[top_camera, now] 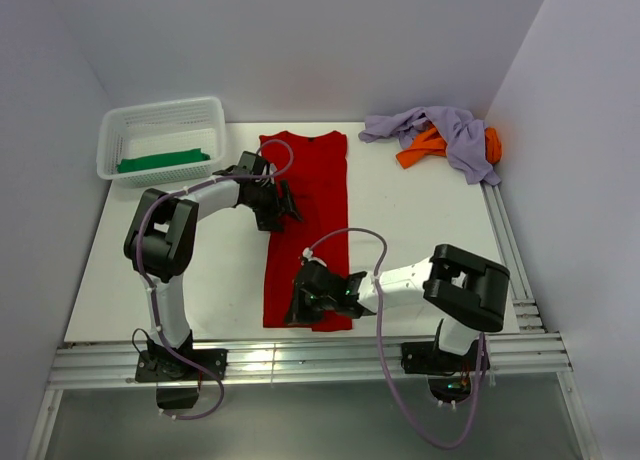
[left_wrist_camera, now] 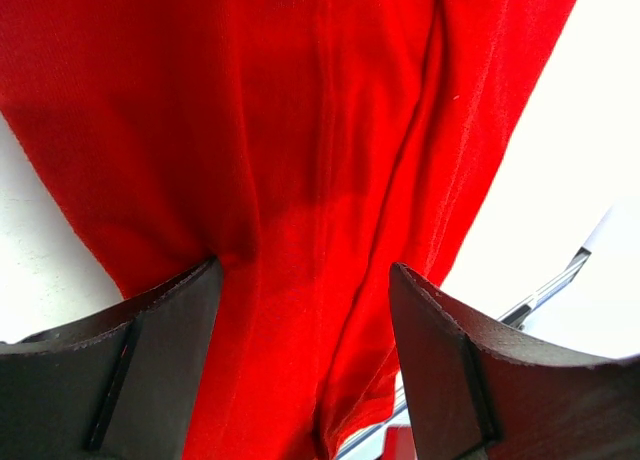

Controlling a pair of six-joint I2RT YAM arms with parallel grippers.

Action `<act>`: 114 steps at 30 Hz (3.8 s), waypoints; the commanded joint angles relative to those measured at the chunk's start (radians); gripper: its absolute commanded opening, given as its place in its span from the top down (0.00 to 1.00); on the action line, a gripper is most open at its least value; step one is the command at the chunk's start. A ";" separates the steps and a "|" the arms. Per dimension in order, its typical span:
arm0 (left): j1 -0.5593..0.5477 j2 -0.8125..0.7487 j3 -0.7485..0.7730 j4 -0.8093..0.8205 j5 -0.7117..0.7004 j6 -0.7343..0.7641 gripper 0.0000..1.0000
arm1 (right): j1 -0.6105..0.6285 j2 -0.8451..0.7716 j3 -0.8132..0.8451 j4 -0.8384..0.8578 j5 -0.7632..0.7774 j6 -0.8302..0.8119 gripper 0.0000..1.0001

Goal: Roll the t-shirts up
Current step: Fold the tshirt, then roll the tshirt

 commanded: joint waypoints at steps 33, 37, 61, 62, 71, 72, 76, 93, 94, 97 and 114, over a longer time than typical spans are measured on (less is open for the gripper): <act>-0.157 -0.857 -0.764 -0.099 -0.099 -0.220 0.20 | -0.188 -0.755 -0.301 -0.693 0.020 0.080 0.46; -0.168 -0.834 -0.801 -0.048 -0.090 -0.229 0.24 | -0.197 -0.697 -0.306 -0.645 0.011 0.066 0.48; -0.281 -0.945 -0.953 0.038 -0.113 -0.378 0.43 | -0.220 -0.695 -0.300 -0.597 0.020 0.040 0.46; -0.283 -0.943 -0.955 0.038 -0.114 -0.379 0.44 | -0.220 -0.681 -0.300 -0.585 0.014 0.034 0.46; -0.300 -0.900 -0.962 0.027 -0.136 -0.393 0.51 | -0.220 -0.589 -0.291 -0.498 -0.022 0.014 0.50; -0.304 -0.899 -0.965 0.029 -0.137 -0.393 0.52 | -0.220 -0.573 -0.288 -0.493 -0.025 0.008 0.50; -0.314 -0.905 -0.975 0.023 -0.150 -0.404 0.54 | -0.220 -0.553 -0.275 -0.488 -0.029 -0.003 0.52; -0.327 -0.920 -0.917 -0.052 -0.140 -0.405 1.00 | -0.224 -0.559 -0.205 -0.579 -0.057 -0.047 1.00; -0.327 -0.917 -0.898 -0.069 -0.137 -0.401 1.00 | -0.229 -0.562 -0.185 -0.591 -0.064 -0.052 1.00; -0.326 -0.900 -0.823 -0.111 -0.131 -0.389 1.00 | -0.261 -0.574 -0.154 -0.628 -0.083 -0.069 1.00; -0.139 -0.722 -0.458 -0.241 -0.093 -0.232 1.00 | -0.539 -0.461 0.096 -0.737 -0.167 -0.311 1.00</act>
